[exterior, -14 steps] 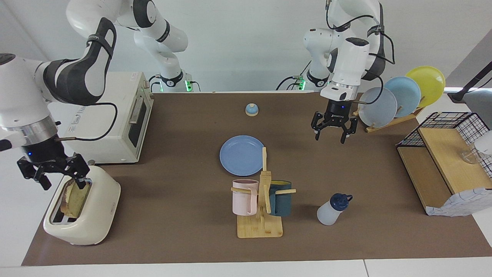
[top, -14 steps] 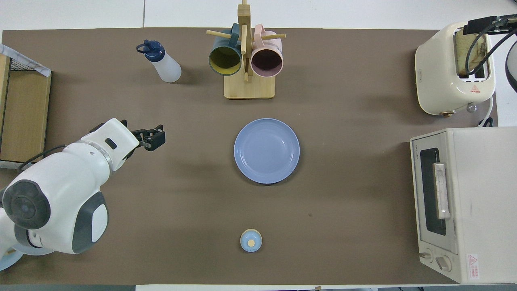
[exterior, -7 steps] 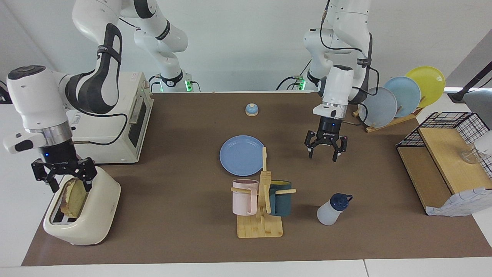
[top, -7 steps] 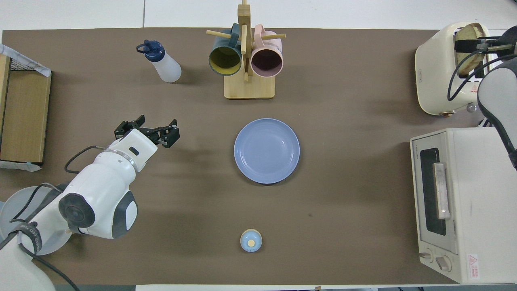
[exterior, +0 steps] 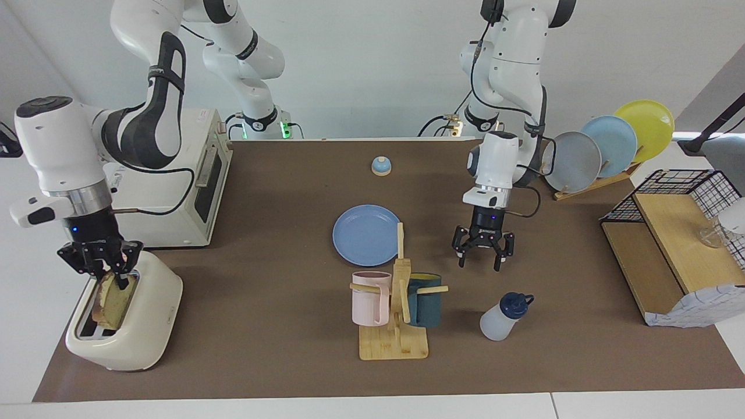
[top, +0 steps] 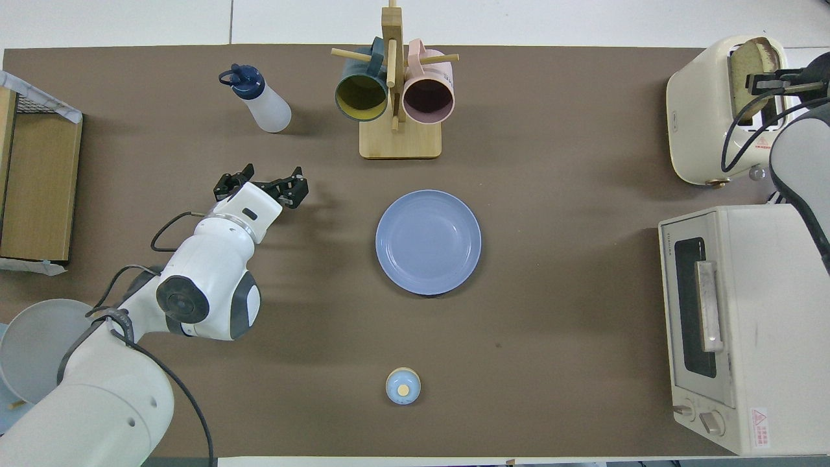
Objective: Put bread on plate and add seasoning
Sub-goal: 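Reach the left gripper to the white bottle and grasp it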
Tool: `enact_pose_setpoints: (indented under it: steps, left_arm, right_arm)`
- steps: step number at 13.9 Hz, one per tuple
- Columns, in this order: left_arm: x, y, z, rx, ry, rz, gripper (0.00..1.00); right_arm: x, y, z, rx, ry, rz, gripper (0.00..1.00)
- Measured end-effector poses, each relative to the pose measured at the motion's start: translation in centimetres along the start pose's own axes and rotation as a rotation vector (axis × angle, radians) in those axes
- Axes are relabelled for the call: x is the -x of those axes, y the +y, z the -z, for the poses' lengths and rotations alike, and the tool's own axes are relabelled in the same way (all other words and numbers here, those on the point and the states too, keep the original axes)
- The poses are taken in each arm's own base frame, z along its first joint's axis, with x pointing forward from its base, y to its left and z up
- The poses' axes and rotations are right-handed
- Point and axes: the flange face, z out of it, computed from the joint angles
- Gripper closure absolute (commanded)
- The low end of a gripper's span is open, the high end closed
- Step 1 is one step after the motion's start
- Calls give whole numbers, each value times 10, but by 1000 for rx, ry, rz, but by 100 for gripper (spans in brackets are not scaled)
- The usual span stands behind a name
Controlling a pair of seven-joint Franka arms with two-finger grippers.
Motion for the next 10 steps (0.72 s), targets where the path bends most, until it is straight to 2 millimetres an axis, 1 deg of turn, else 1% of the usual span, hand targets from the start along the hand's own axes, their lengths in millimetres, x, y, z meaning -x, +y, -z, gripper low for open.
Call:
enact_pose_setpoints:
  steps: [1, 2, 4, 6, 7, 8, 10]
  left_arm:
    - [-5, 3, -10, -26, 17, 2, 0]
    - [-10, 7, -17, -40, 37, -1, 0]
    - [-25, 10, -28, -50, 73, -11, 0]
    - [-40, 6, -42, -67, 95, -18, 0]
    - [-49, 0, -49, -79, 93, -16, 0]
    - [-58, -4, -55, -88, 85, -12, 0]
    - [-73, -7, -60, -93, 65, -4, 0]
  right_arm:
    - [-1, 2, 5, -5, -18, 1, 100]
    - [-6, 4, 14, -11, -34, 7, 100]
    - [-20, 9, 40, -25, -71, 28, 100]
    - [-34, 8, 71, -40, -103, 41, 100]
    - [-38, 4, 83, -38, -113, 57, 100]
    - [-41, -3, 89, -33, -132, 80, 100]
    - [-43, -30, 93, -35, -184, 129, 100]
